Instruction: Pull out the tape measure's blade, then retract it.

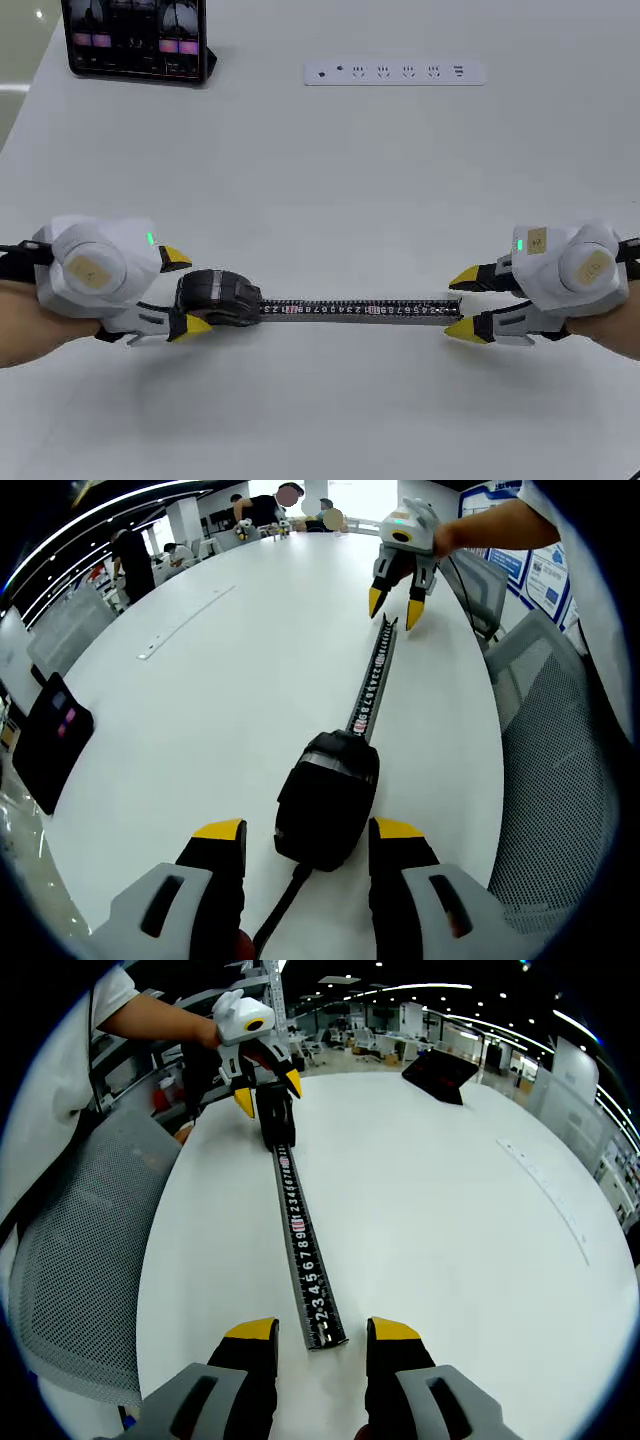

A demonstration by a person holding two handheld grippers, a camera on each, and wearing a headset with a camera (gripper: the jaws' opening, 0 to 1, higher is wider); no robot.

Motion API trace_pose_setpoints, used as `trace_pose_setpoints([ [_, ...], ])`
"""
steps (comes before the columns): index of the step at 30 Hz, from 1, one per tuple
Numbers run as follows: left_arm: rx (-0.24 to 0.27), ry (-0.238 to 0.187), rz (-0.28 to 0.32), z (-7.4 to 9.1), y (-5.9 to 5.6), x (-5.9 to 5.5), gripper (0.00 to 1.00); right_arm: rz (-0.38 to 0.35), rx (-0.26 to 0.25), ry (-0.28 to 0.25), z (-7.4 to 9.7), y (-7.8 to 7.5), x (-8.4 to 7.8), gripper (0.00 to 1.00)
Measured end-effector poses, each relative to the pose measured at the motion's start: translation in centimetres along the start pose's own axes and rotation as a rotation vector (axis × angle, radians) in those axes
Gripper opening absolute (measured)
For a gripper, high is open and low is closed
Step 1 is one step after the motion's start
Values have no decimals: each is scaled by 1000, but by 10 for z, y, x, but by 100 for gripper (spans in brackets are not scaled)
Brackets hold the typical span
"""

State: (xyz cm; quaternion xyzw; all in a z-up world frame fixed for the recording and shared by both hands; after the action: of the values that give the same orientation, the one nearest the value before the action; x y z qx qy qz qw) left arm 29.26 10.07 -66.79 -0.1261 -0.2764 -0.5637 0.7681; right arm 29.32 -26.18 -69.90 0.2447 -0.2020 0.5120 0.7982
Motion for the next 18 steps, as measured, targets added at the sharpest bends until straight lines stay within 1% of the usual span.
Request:
trace_pose_setpoints([
  [1, 8, -6, 1, 3, 2, 1, 47, -6, -4, -4, 0, 1, 0, 34],
  [3, 11, -7, -5, 7, 1, 0, 47, -27, -9, -18, 1, 3, 1, 37],
  [4, 17, -17, -3, 8, 0, 1, 48, -36, -18, -25, 2, 3, 2, 38],
  [9, 43, -50, 34, 16, -1, 4, 49, -70, -40, -51, 6, 8, 5, 44],
  [13, 52, -66, 50, 18, -6, 5, 50, -92, -63, -77, 10, 10, 8, 49],
  [18, 72, -89, 89, 23, -12, 5, 51, -115, -84, -99, 15, 14, 9, 52],
])
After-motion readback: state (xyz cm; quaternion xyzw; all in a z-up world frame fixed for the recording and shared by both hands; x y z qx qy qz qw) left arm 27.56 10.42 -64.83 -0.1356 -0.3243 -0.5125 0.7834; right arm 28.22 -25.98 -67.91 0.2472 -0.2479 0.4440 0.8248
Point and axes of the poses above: the centre of the closed fingertips' face, and the gripper's own axes: z roughly backward along the fingers, y roughly to its left, x roughly out of its top, the point moved 8 cm from there along z, roughly backward along the fingers, and after that the axes turned 10 degrees about -z, right-handed, at the moved point
